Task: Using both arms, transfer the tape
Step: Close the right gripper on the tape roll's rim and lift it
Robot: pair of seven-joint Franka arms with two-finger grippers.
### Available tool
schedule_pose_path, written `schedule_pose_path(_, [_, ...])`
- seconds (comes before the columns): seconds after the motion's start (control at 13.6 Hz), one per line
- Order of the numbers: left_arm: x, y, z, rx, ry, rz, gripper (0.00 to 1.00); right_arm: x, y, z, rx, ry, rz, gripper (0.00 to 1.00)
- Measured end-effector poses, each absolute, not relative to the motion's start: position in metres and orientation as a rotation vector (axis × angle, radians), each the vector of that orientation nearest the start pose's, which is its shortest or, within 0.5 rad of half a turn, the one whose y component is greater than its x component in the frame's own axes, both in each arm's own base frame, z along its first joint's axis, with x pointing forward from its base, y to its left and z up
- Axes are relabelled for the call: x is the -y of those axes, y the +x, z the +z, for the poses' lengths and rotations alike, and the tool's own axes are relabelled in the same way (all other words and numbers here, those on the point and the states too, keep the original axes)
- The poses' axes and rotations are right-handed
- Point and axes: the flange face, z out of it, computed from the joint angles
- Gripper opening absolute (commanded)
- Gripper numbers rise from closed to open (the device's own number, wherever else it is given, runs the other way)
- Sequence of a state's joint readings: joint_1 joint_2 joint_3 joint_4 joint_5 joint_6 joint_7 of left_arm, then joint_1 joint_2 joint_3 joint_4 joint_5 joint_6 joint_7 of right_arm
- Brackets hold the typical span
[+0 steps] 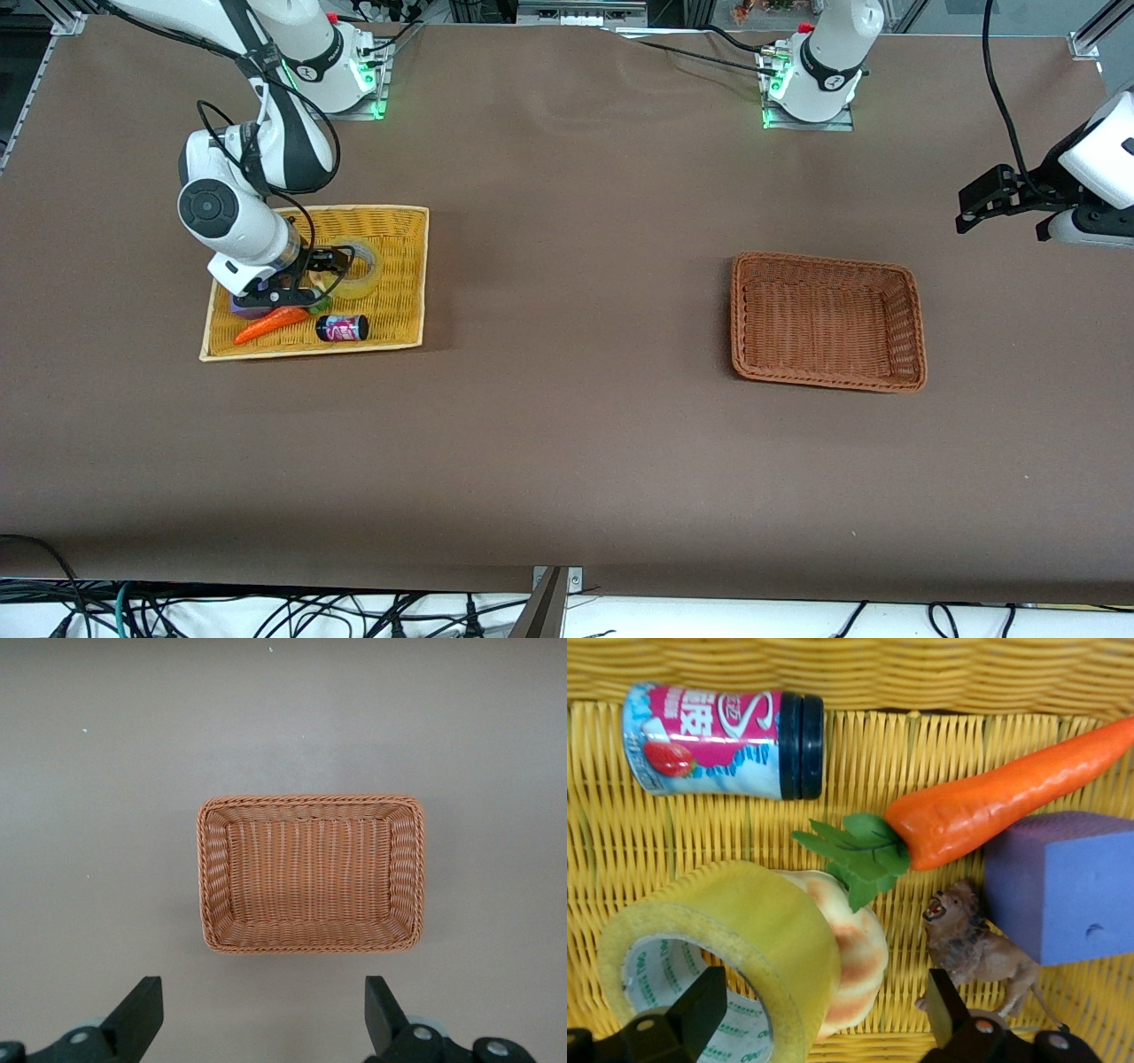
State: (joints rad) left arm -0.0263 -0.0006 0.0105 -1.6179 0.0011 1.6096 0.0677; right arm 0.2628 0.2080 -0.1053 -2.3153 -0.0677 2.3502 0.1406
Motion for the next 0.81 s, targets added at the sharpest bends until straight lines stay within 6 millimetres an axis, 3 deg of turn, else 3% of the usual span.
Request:
schedule_pose_path(0.07, [0.009, 0.558, 0.603, -0.131, -3.138, 0.021, 1.0, -0.077, 0.495, 0.237, 0.113, -3.219, 0.248, 0.75])
schedule_pose_path(0.15, [0.008, 0.561, 0.598, -0.13, -3.138, 0.034, 1.0, -0.077, 0.493, 0.233, 0.115, -3.218, 0.238, 0.39])
schedule_pose_path(0.22, [0.005, 0.563, 0.594, -0.122, -3.138, 0.047, 1.0, -0.076, 0.491, 0.231, 0.118, -3.217, 0.236, 0.14])
schedule_pose_path(0.29, [0.0, 0.564, 0.59, -0.105, -3.139, 0.055, 1.0, -0.077, 0.49, 0.231, 0.123, -3.216, 0.233, 0.03])
schedule_pose_path(0.44, [-0.01, 0.565, 0.591, -0.079, -3.14, 0.053, 1.0, -0.082, 0.491, 0.236, 0.14, -3.214, 0.219, 0.0])
schedule_pose_path(0.81, [-0.011, 0.565, 0.596, -0.077, -3.14, 0.036, 1.0, -0.089, 0.501, 0.256, 0.157, -3.214, 0.229, 0.0])
